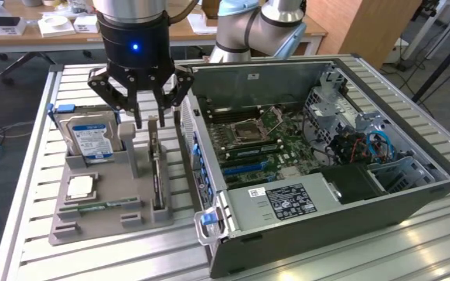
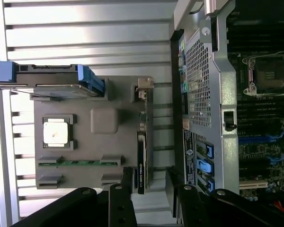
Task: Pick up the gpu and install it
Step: 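Pick up the gpu and move the gpu toward the slot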
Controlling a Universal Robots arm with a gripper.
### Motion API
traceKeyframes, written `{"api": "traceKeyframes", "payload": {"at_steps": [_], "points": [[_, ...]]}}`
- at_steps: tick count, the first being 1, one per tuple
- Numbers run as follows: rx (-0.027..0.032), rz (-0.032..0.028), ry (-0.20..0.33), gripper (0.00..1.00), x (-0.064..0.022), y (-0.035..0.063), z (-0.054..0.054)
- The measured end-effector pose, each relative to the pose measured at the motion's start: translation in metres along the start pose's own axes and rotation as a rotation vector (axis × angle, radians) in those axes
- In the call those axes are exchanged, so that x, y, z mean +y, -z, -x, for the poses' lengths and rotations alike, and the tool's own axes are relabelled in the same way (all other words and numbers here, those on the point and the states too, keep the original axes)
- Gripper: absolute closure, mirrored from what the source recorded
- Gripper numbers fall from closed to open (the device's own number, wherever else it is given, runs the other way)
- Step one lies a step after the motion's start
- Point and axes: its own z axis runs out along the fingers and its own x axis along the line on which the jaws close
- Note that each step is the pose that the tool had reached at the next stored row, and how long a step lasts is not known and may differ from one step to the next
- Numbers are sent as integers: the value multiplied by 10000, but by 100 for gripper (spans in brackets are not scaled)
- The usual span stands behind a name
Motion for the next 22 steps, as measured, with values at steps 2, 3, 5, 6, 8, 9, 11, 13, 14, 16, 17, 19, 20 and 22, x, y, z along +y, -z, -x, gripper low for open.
{"api": "traceKeyframes", "payload": {"at_steps": [2,3,5,6,8,9,11,13,14,16,17,19,20,22], "points": [[0,0,0,59,-1,-36,-1],[0,0,0,59,-2,-54,-1],[-1,0,0,59,-4,-90,-2],[0,0,0,59,-5,-109,-3],[0,0,0,59,-6,-145,-3],[0,0,0,59,-7,-163,-4],[0,0,0,59,-9,-199,-5],[-1,0,0,59,-10,-236,-5],[-1,0,0,59,-11,-253,-6],[0,-1,0,59,-12,-275,-6],[0,0,0,59,-12,-283,-7],[0,0,0,59,-13,-301,-7],[0,-1,0,59,-14,-310,-7],[0,0,0,59,-14,-327,-8]]}}
